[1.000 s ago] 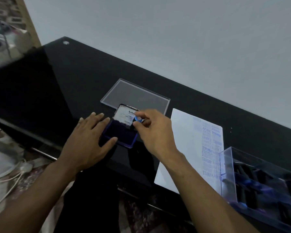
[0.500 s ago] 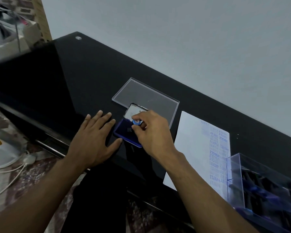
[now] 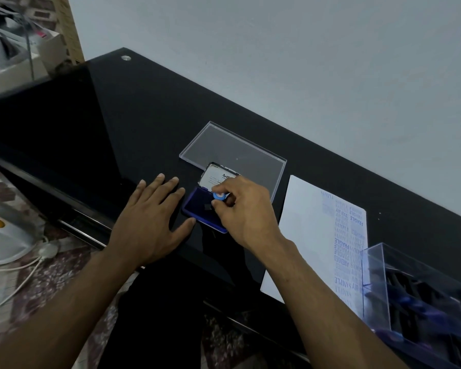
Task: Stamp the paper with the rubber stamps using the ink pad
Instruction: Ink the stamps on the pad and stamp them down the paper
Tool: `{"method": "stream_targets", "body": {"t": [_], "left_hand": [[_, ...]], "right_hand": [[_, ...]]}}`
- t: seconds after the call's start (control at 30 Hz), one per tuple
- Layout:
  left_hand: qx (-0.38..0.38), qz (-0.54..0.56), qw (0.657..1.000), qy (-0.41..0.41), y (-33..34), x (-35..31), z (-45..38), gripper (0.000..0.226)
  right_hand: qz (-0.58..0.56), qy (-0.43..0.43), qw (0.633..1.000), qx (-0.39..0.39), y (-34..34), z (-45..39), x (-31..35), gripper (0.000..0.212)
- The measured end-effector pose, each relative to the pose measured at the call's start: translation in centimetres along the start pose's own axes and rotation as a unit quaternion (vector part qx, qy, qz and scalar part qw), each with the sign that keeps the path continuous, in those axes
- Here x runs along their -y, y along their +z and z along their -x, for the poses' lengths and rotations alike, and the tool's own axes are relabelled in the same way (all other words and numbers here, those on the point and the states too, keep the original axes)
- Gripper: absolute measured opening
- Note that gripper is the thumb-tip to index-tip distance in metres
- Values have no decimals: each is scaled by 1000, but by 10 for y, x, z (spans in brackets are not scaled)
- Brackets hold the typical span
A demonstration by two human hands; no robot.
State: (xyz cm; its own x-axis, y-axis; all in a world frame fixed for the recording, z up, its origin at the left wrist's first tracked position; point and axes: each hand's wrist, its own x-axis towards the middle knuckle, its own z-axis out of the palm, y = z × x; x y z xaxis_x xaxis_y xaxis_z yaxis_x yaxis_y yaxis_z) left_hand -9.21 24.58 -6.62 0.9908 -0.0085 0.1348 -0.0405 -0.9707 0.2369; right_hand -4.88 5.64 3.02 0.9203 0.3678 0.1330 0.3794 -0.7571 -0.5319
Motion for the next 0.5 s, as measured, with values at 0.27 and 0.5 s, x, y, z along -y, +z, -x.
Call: {"method": "stream_targets", "body": {"t": [0.27,0.5], "left_hand": [[-6,4,1000,2,1,0,0,87],[-4,0,1000,0,0,0,0,87]], "right_hand": [[10,2,1000,-1,4,-4,-3,29],[1,6,1000,2,2,-2,-4,25]]}}
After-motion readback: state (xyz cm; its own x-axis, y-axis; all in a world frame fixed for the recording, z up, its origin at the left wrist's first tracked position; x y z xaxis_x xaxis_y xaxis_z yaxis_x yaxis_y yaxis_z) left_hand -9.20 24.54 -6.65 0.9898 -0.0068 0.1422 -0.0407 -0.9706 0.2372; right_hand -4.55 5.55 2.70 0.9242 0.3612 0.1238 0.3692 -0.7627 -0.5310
